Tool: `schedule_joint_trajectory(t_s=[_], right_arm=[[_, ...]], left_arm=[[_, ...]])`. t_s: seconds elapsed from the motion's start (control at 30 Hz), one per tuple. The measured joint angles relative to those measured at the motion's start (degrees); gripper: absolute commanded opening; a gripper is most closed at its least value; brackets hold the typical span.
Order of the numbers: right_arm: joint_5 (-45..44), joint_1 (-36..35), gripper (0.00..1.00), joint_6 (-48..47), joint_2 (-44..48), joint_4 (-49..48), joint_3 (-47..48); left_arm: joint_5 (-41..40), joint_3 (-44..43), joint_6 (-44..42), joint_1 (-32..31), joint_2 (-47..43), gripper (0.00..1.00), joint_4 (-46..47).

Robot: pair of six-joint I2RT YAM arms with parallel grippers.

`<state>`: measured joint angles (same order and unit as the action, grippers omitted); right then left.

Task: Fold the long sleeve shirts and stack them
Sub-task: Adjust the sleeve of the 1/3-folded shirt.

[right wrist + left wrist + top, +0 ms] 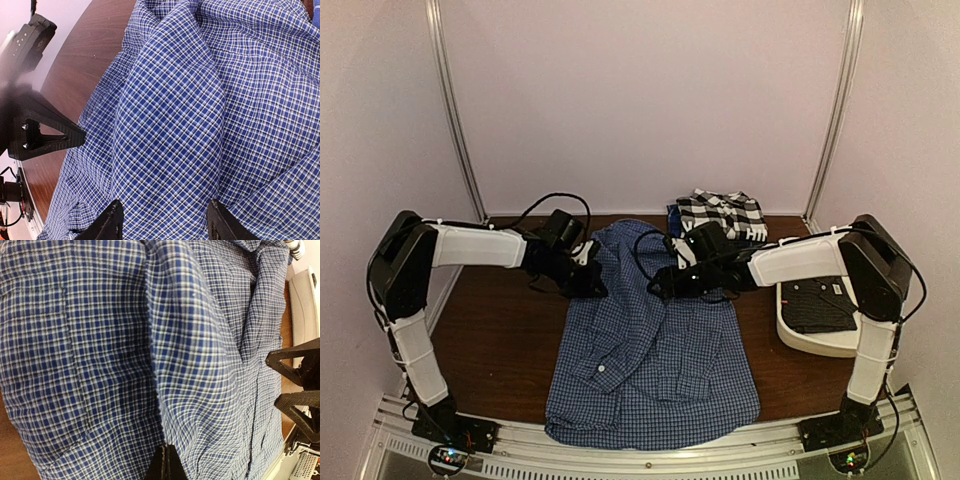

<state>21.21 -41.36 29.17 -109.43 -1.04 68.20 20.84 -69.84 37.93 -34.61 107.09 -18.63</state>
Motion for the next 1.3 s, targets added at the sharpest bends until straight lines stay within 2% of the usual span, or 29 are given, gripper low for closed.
schedule_joint_trajectory(t_s=[0.47,0.6,0.7,0.77,1.0,1.3], right_arm=[[-0.04,0.00,0.59,-0.28,-1.11,0.02,0.00],[-0.07,0.00,0.59,-0.33,-1.11,0.04,0.00],[-0.07,0.00,0.59,-0.42,-1.11,0.11,-0.02],[-0.13,0.00,0.60,-0.48,-1.11,0.13,-0.13],[-0.66,0.00,0.61,-0.96,-1.03,0.68,-1.18],[-1.11,-0.02,0.61,-1.99,0.96,1.90,-3.08]], left_arm=[[-6.27,5.46,5.46,2.64,-2.01,0.00,-2.89],[-6.32,5.44,5.49,2.80,-2.08,0.17,-2.89],[-6.14,5.66,5.05,2.80,-3.21,0.23,-3.13],[-5.90,6.12,4.63,2.80,-5.35,0.30,-4.07],[-5.03,11.21,2.97,0.76,-16.00,0.31,-7.13],[-4.59,19.50,3.82,-7.15,-18.01,0.32,-10.14]])
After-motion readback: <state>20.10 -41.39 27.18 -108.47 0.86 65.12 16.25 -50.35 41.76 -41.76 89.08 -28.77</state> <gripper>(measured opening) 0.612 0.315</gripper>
